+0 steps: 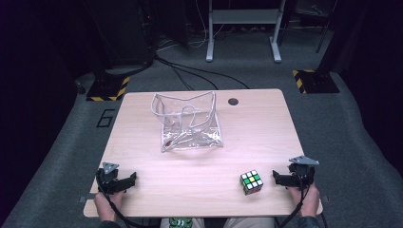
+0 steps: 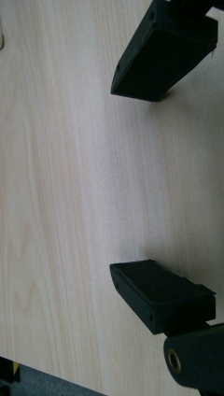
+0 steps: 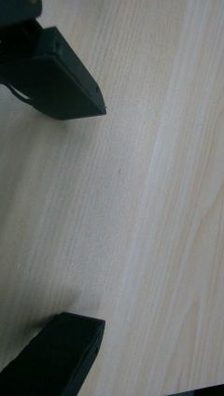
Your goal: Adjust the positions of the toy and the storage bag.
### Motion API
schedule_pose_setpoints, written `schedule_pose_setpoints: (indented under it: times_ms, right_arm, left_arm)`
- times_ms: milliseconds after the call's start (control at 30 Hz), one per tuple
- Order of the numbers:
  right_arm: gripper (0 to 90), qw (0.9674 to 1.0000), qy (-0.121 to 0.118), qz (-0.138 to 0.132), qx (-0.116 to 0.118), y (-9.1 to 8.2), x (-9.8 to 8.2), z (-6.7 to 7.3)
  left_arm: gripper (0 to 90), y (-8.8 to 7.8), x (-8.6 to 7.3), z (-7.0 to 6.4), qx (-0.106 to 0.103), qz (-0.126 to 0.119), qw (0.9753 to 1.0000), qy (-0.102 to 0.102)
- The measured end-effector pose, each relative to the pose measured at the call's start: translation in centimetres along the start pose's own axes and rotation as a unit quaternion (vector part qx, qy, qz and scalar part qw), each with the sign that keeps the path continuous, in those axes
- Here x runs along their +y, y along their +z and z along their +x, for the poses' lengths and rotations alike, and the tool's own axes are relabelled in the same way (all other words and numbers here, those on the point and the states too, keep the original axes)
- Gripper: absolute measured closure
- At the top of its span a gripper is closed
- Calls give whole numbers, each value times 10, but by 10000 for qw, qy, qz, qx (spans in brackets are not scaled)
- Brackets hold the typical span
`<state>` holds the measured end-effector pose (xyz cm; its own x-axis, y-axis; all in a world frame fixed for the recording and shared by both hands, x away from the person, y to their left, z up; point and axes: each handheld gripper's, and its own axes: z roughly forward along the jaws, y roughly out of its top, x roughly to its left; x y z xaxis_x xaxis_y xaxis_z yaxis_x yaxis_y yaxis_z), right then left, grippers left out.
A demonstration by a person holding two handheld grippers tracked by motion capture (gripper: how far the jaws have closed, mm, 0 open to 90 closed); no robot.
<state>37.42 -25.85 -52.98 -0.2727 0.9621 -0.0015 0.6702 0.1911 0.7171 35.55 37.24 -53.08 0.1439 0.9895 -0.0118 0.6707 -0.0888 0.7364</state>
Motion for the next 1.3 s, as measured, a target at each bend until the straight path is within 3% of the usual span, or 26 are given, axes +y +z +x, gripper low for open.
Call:
schedule_pose_setpoints:
  times_ms: [767, 1033, 1300]
  right_arm:
    - [10, 10000, 20, -1, -25, -1, 0, 1]
    - [0, 9996, 180, 191, -143, -5, 0, 7]
    - [0, 9996, 150, 249, 34, -16, -1, 15]
  left_arm:
    - [125, 5, 5, -3, 44, -1, 10000, 2]
    - [126, 6, 6, -4, 61, -16, 10000, -33]
    - [126, 6, 6, -4, 76, -10, 10000, -31]
